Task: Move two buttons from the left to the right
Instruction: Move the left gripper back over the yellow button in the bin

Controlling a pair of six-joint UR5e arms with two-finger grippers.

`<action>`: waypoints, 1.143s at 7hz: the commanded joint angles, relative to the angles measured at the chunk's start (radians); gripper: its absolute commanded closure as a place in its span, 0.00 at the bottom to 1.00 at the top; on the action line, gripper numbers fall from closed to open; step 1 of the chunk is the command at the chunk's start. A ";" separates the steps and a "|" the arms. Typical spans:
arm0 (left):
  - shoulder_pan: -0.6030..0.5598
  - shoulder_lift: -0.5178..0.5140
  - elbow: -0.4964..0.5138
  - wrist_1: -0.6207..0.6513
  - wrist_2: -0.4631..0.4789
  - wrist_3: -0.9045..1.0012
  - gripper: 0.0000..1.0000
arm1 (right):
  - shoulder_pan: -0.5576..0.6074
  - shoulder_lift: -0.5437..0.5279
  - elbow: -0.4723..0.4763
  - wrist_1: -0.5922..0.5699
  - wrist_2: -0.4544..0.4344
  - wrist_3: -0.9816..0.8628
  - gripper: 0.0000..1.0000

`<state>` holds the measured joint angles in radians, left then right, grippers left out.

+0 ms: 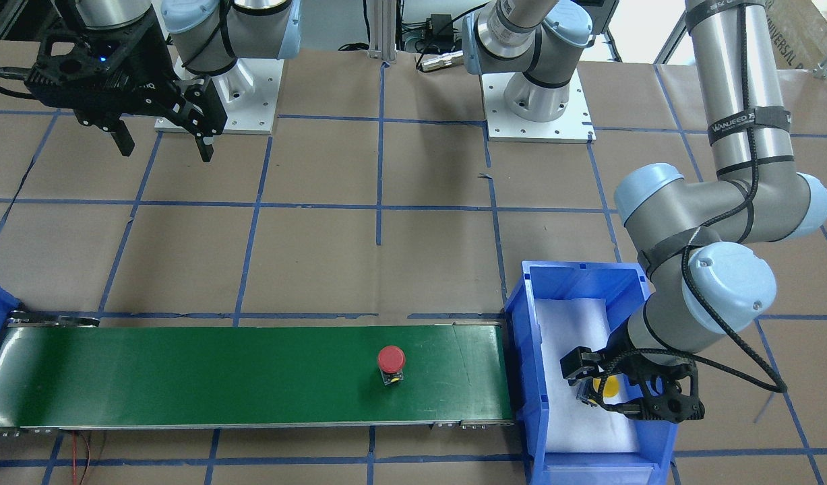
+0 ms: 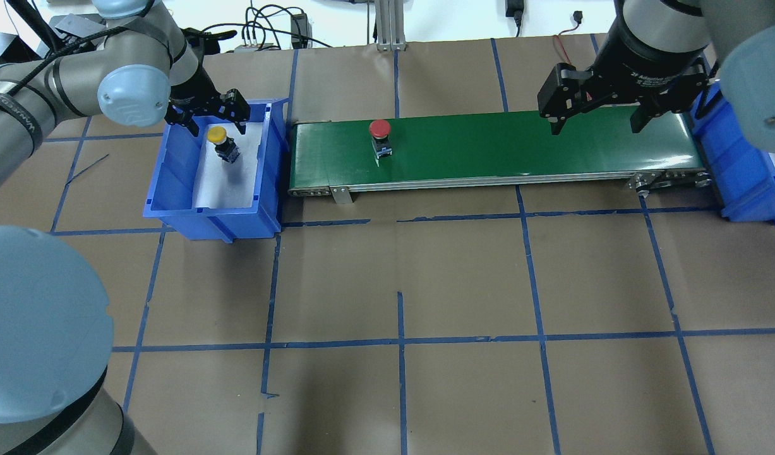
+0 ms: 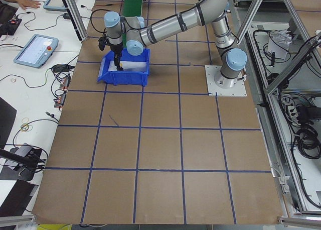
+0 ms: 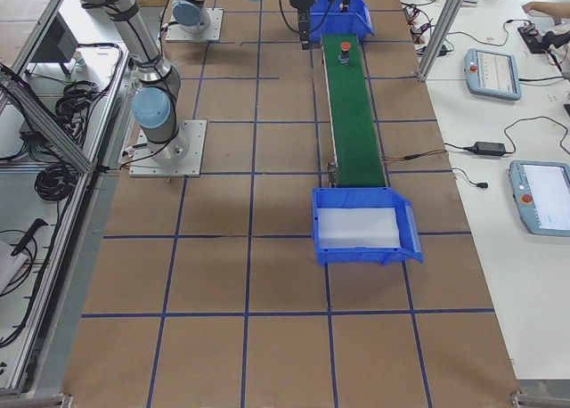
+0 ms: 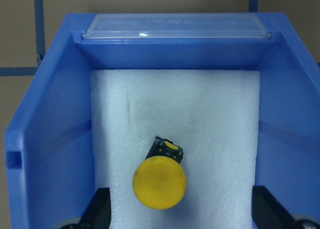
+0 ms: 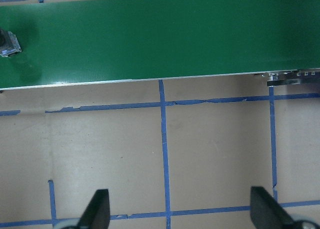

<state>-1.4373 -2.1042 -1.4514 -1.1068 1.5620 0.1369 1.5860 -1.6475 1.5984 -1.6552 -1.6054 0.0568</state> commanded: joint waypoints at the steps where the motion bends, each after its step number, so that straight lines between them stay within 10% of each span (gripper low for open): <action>1: 0.000 -0.011 0.005 0.002 0.000 0.001 0.02 | -0.001 0.000 0.000 0.000 -0.001 0.000 0.00; 8: 0.015 -0.025 0.002 0.024 -0.002 0.007 0.08 | -0.076 0.002 0.000 -0.009 0.037 -0.089 0.00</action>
<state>-1.4226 -2.1260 -1.4459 -1.0914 1.5601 0.1433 1.5509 -1.6462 1.6040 -1.6639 -1.5897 0.0099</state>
